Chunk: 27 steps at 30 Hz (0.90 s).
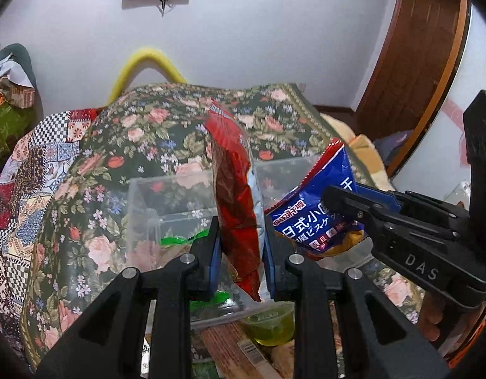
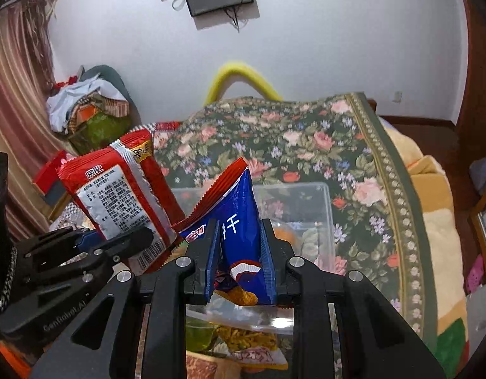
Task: Organize snacks
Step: 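Carry both bags over the clear box and release them inside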
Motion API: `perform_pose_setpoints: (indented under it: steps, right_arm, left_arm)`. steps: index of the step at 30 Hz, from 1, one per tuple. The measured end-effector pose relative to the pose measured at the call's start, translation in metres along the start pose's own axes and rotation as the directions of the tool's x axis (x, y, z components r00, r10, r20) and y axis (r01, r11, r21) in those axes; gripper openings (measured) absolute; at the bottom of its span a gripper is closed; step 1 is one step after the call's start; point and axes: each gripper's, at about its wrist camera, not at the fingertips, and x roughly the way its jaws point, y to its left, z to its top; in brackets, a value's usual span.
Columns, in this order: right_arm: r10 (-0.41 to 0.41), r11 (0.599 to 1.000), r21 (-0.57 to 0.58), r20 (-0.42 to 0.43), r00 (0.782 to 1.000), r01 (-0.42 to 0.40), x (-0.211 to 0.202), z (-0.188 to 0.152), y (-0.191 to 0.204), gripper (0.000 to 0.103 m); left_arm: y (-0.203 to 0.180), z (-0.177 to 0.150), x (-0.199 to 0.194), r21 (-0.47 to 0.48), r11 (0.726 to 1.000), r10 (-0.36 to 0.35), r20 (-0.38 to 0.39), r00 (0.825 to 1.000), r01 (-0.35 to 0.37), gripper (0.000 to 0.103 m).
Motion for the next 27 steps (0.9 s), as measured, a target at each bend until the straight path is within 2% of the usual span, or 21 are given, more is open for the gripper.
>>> perform_pose_setpoints:
  steps: [8,12,17,19,23,25,27]
  right_arm:
    - [0.005,1.0,0.025,-0.074,0.997,-0.003,0.024,-0.006,-0.008,0.023]
    - [0.001,1.0,0.019,-0.094,0.996,0.001,0.029,-0.007,-0.007,0.024]
    - [-0.019,1.0,-0.005,-0.088,0.996,0.019,0.024,-0.004,-0.002,0.026]
    - [-0.023,1.0,-0.011,-0.082,0.996,0.022,0.023,-0.001,-0.002,0.029]
    - [-0.041,0.999,-0.019,-0.055,0.998,0.04,0.01,0.0,0.0,0.046]
    - [-0.045,0.999,-0.023,-0.043,0.998,0.044,0.004,0.001,0.001,0.05]
    - [-0.043,0.999,-0.022,-0.028,0.999,0.042,-0.007,0.002,0.001,0.057]
  left_arm:
    - [0.012,-0.004,0.029,-0.047,0.999,-0.022,-0.079,0.997,0.019,0.023]
    - [0.016,-0.004,0.034,-0.056,0.998,-0.005,-0.08,0.997,0.001,0.023]
    - [0.019,-0.002,0.029,-0.059,0.998,0.005,-0.078,0.997,-0.009,0.032]
    - [0.02,-0.002,0.021,-0.06,0.998,0.01,-0.065,0.998,-0.014,0.038]
    - [0.021,0.002,0.002,-0.06,0.998,0.014,-0.026,1.0,-0.016,0.054]
    - [0.02,0.003,-0.011,-0.058,0.998,0.019,-0.003,1.0,-0.019,0.061]
    - [0.018,0.004,-0.024,-0.049,0.998,0.028,0.02,0.999,-0.027,0.064]
